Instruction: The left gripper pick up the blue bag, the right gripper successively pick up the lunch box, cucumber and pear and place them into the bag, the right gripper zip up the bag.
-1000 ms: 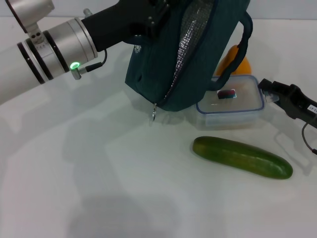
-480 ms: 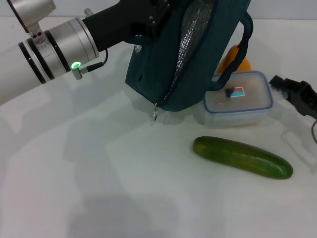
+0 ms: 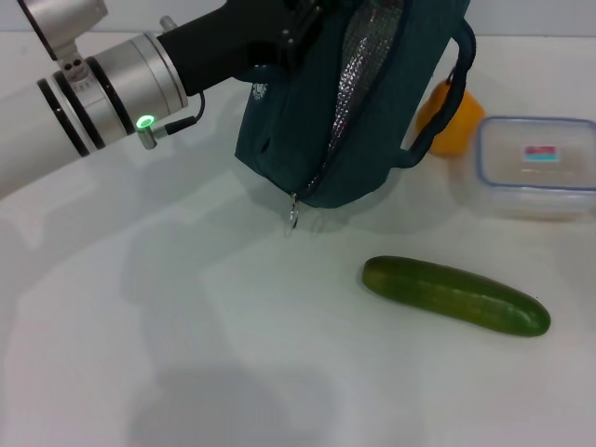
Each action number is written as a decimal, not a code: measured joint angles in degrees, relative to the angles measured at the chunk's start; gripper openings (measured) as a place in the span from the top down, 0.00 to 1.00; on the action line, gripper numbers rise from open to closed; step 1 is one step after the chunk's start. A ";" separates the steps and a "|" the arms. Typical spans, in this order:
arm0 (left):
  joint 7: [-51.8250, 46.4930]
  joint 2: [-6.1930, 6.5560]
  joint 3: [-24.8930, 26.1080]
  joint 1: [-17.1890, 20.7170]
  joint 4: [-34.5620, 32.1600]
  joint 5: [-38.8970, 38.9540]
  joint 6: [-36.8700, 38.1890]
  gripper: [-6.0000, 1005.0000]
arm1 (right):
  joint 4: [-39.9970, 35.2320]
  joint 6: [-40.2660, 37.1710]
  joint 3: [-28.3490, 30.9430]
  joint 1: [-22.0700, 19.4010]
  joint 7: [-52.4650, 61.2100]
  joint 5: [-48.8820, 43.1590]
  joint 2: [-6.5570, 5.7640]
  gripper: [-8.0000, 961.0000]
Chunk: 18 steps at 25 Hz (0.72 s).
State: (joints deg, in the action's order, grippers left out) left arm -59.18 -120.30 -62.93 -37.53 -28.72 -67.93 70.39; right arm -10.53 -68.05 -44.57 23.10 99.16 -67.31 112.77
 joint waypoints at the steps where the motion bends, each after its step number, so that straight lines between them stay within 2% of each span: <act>1: -0.01 -0.01 -0.02 -0.02 0.05 0.00 -0.01 0.95 | -0.12 0.45 0.36 -0.20 -0.15 0.05 -0.23 0.89; 6: 0.16 -0.02 -0.80 -1.76 1.96 0.42 -0.43 0.95 | -2.27 4.69 1.77 -1.27 -1.46 0.05 -0.73 0.89; 12: 0.31 0.02 -1.70 -3.23 3.17 0.58 -2.04 0.95 | -3.68 9.59 1.35 -0.57 -5.56 -1.17 -1.45 0.89; 18: 0.35 -0.03 -2.32 -3.54 3.17 1.01 -3.19 0.95 | -5.28 10.10 2.15 -0.58 -8.16 -0.72 -1.96 0.89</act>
State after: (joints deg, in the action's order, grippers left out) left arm -58.83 -120.33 -65.25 -41.07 -25.56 -66.92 67.19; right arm -15.81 -57.95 -42.41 22.51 91.00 -68.02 110.81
